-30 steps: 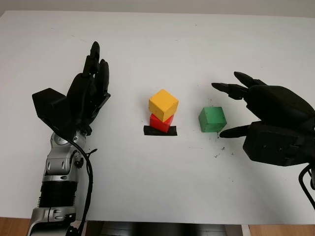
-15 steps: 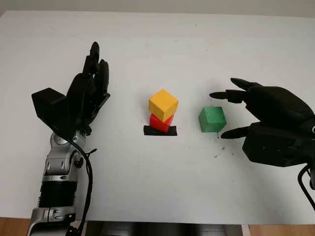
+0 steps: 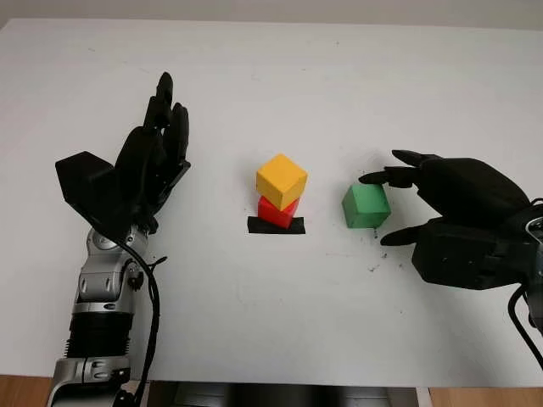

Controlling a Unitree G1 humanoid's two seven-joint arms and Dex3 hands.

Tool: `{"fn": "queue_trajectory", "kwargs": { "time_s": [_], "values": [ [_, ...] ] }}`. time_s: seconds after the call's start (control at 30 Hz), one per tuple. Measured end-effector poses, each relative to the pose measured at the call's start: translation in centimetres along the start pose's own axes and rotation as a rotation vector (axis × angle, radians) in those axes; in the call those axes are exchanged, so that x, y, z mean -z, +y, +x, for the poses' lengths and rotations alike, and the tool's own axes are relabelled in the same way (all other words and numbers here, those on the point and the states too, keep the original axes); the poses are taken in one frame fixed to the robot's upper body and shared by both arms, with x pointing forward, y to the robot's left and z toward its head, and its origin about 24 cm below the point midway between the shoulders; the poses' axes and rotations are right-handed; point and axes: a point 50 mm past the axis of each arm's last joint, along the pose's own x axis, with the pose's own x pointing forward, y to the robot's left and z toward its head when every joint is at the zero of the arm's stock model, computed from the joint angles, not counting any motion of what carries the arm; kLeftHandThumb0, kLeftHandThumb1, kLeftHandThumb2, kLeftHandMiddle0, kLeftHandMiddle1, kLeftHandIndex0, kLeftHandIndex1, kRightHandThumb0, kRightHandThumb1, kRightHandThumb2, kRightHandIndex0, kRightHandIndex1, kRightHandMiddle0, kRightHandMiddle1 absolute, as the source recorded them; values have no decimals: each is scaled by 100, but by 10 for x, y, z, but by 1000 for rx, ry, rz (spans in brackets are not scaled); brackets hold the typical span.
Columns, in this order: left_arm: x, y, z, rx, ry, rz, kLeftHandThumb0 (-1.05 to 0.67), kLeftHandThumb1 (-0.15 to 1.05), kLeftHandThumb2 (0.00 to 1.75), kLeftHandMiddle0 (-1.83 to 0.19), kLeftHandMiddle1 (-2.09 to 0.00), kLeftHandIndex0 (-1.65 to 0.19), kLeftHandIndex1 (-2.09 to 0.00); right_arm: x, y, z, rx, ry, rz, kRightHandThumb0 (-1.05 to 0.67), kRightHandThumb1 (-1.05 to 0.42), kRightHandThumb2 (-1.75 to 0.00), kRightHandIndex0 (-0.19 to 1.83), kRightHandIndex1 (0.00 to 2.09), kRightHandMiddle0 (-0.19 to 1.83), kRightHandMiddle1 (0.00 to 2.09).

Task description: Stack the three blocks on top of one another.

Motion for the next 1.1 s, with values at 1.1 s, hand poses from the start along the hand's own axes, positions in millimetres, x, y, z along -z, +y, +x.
{"fn": "queue_trajectory", "kwargs": {
  "time_s": [1.1],
  "values": [
    [-3,-2,0,5,-2,0,-79,105,61,19,-5,18,-5,-6,10,12,122,-129,10,-36,-92,-6,44,10,51,122]
  ]
}}
